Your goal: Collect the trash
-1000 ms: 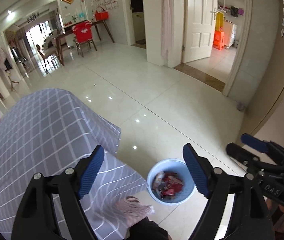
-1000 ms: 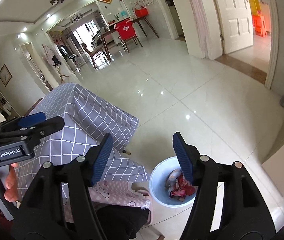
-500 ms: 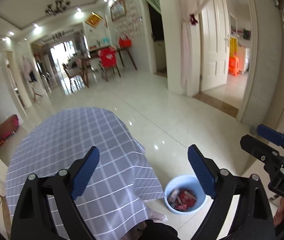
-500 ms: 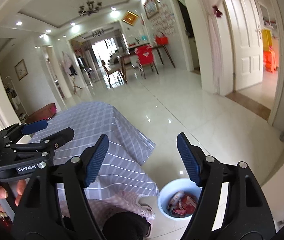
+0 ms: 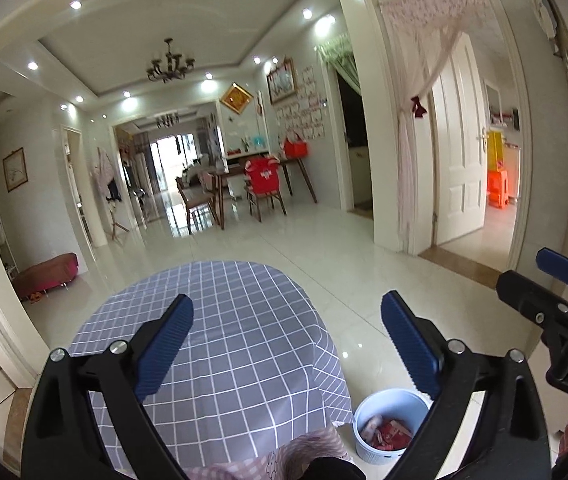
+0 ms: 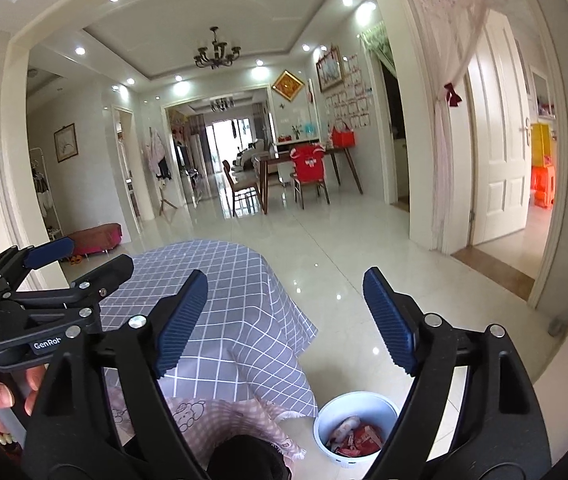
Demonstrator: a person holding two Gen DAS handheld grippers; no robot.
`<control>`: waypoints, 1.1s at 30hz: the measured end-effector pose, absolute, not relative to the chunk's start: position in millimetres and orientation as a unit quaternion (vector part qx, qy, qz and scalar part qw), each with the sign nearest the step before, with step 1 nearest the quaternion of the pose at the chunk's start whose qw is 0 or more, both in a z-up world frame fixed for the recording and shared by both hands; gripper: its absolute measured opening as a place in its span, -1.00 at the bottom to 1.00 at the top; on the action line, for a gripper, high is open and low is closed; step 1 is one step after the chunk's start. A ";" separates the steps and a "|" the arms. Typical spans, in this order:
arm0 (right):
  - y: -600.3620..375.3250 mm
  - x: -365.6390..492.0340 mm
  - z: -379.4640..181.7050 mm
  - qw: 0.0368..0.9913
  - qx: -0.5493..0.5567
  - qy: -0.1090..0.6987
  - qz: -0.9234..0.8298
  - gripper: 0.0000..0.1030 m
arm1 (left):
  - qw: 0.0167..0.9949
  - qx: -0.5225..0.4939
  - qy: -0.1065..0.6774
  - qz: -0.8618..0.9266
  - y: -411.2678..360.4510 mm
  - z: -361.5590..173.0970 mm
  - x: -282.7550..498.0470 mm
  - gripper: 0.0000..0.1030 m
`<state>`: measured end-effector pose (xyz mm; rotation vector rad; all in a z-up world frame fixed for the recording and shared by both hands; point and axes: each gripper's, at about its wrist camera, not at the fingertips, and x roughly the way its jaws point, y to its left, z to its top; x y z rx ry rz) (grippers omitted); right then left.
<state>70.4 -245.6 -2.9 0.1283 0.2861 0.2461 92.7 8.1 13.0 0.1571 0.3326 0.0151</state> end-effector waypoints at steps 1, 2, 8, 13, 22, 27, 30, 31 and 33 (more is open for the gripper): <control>-246.7 65.9 -1.6 0.981 0.063 0.138 0.124 0.54 | 0.984 0.079 0.160 0.012 7.9 15.2 85.3 0.81; -246.6 61.5 -0.4 0.981 0.063 0.134 0.125 0.55 | 0.985 0.079 0.156 0.013 7.0 17.5 79.5 0.81; -250.7 32.7 4.2 0.982 0.067 0.116 0.132 0.57 | 0.987 0.078 0.136 0.017 3.4 27.0 44.3 0.81; -253.9 19.3 7.2 0.983 0.071 0.106 0.130 0.60 | 0.989 0.084 0.124 0.011 -1.5 30.3 23.8 0.81; -258.3 14.7 2.9 0.986 0.070 0.099 0.118 0.61 | 0.988 0.094 0.122 0.010 -15.7 29.1 25.7 0.81; -259.9 13.8 -0.6 0.986 0.072 0.102 0.113 0.61 | 0.988 0.097 0.123 0.010 -15.8 24.7 25.1 0.81; -260.4 14.0 -1.5 0.985 0.074 0.105 0.113 0.61 | 0.987 0.099 0.124 0.009 -16.3 21.6 26.6 0.81; -262.2 14.9 -1.8 0.985 0.074 0.105 0.112 0.61 | 0.987 0.100 0.125 0.009 -16.5 20.6 26.6 0.81; -262.7 14.7 -2.2 0.985 0.074 0.105 0.112 0.61 | 0.987 0.100 0.125 0.009 -18.0 21.4 28.0 0.81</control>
